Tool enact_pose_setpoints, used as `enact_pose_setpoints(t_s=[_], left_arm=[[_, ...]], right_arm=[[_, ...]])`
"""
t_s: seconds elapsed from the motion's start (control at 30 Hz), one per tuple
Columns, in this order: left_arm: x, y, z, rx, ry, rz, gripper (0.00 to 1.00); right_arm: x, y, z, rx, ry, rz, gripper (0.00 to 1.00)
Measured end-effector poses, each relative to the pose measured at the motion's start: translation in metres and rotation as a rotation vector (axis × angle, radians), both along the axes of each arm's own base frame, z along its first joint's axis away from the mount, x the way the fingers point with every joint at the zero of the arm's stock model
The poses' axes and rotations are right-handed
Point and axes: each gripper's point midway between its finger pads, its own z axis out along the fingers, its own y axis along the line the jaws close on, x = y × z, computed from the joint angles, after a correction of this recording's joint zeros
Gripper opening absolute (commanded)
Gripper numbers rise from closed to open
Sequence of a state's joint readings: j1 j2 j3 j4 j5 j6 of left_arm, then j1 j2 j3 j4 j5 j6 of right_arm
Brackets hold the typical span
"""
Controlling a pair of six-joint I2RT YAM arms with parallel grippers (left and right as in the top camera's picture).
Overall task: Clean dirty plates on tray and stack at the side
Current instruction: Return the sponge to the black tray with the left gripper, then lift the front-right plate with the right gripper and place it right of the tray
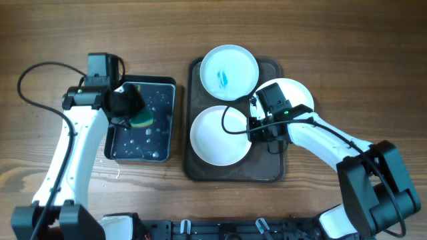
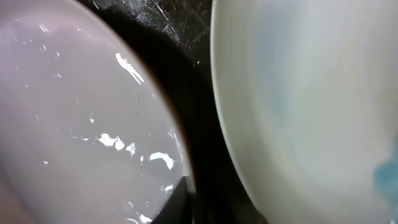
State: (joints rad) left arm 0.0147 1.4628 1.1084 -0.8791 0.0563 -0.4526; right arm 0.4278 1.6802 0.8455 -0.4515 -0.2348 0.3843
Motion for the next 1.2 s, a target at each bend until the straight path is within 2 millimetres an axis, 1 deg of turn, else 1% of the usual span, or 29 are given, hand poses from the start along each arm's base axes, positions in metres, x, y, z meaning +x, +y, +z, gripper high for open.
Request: enact_pose_setpoints(t_s=[0.07, 0.13, 0.2, 0.23, 0.27, 0.3, 0.33, 0.4, 0.47, 0.5, 0.53, 0.57, 0.63, 0.67, 0.73, 0.77, 0.8, 0.83, 0.87, 0.9, 0.93, 0.97, 1.0, 1.03, 1.1, 1.17, 1.2], left_arm=[[-0.011, 0.011, -0.028, 0.015, 0.073, 0.029, 0.04], [-0.024, 0.015, -0.052, 0.018, 0.155, 0.037, 0.07], [-0.03, 0.014, -0.064, 0.015, 0.198, 0.022, 0.21], [-0.03, 0.013, -0.064, 0.012, 0.197, 0.015, 0.25], [-0.03, 0.012, -0.063, 0.004, 0.194, 0.007, 0.32], [-0.03, 0.011, -0.063, 0.001, 0.192, 0.003, 0.39], [-0.031, 0.01, -0.063, -0.003, 0.198, -0.003, 0.43], [-0.035, 0.007, -0.058, -0.018, 0.211, -0.008, 0.56], [-0.035, 0.006, -0.046, -0.028, 0.203, -0.012, 0.69], [-0.032, 0.007, -0.036, -0.033, 0.182, -0.009, 0.71], [-0.026, 0.008, -0.022, -0.039, 0.148, 0.001, 0.73], [-0.02, 0.012, -0.005, -0.037, 0.104, 0.007, 0.8], [-0.018, 0.018, 0.017, -0.036, 0.06, 0.024, 0.84], [-0.016, 0.025, 0.035, -0.037, 0.026, 0.051, 0.88], [-0.016, 0.039, 0.061, -0.042, -0.029, 0.105, 0.92], [-0.017, 0.043, 0.069, -0.047, -0.049, 0.119, 0.94], [-0.018, 0.048, 0.078, -0.054, -0.076, 0.139, 0.98], [-0.02, 0.053, 0.088, -0.067, -0.107, 0.163, 1.0], [-0.021, 0.056, 0.093, -0.071, -0.124, 0.173, 1.0], [-0.024, 0.059, 0.1, -0.086, -0.147, 0.191, 1.0], [-0.029, 0.064, 0.109, -0.099, -0.182, 0.213, 1.0], [-0.031, 0.067, 0.113, -0.099, -0.196, 0.225, 1.0], [-0.033, 0.07, 0.117, -0.1, -0.214, 0.238, 1.0], [-0.036, 0.073, 0.123, -0.101, -0.233, 0.247, 1.0], [-0.039, 0.073, 0.129, -0.101, -0.258, 0.253, 1.0], [-0.04, 0.072, 0.131, -0.102, -0.266, 0.251, 1.0], [-0.04, 0.072, 0.131, -0.103, -0.266, 0.251, 1.0]], right_arm=[[-0.002, -0.001, -0.001, -0.005, 0.008, 0.003, 0.04], [-0.007, -0.004, -0.001, -0.019, 0.033, 0.006, 0.04], [-0.014, -0.008, 0.002, -0.044, 0.073, 0.018, 0.04], [-0.015, -0.009, 0.004, -0.05, 0.08, 0.022, 0.04], [-0.016, -0.01, 0.007, -0.064, 0.093, 0.031, 0.04], [-0.014, -0.011, 0.011, -0.071, 0.093, 0.041, 0.04], [-0.011, -0.011, 0.016, -0.079, 0.09, 0.047, 0.05], [-0.004, -0.01, 0.028, -0.092, 0.076, 0.067, 0.04], [0.0, -0.009, 0.04, -0.104, 0.072, 0.082, 0.04], [0.003, -0.009, 0.047, -0.11, 0.068, 0.092, 0.04], [0.005, -0.009, 0.057, -0.116, 0.067, 0.103, 0.04], [0.009, -0.007, 0.069, -0.118, 0.06, 0.114, 0.04], [0.015, -0.005, 0.087, -0.118, 0.047, 0.125, 0.04], [0.021, -0.001, 0.101, -0.113, 0.026, 0.131, 0.04], [0.033, 0.01, 0.122, -0.096, -0.024, 0.145, 0.04], [0.036, 0.016, 0.128, -0.089, -0.041, 0.158, 0.04], [0.039, 0.025, 0.134, -0.084, -0.057, 0.175, 0.04], [0.044, 0.04, 0.139, -0.077, -0.073, 0.202, 0.04], [0.047, 0.049, 0.141, -0.075, -0.079, 0.22, 0.04], [0.051, 0.063, 0.142, -0.073, -0.085, 0.246, 0.04], [0.056, 0.086, 0.137, -0.069, -0.091, 0.285, 0.04], [0.057, 0.098, 0.135, -0.073, -0.085, 0.305, 0.04], [0.064, 0.111, 0.132, -0.078, -0.101, 0.322, 0.04], [0.076, 0.127, 0.131, -0.08, -0.141, 0.335, 0.04], [0.091, 0.154, 0.126, -0.114, -0.231, 0.347, 0.04], [0.093, 0.165, 0.126, -0.17, -0.301, 0.344, 0.04], [0.094, 0.171, 0.13, -0.205, -0.353, 0.34, 0.04]])
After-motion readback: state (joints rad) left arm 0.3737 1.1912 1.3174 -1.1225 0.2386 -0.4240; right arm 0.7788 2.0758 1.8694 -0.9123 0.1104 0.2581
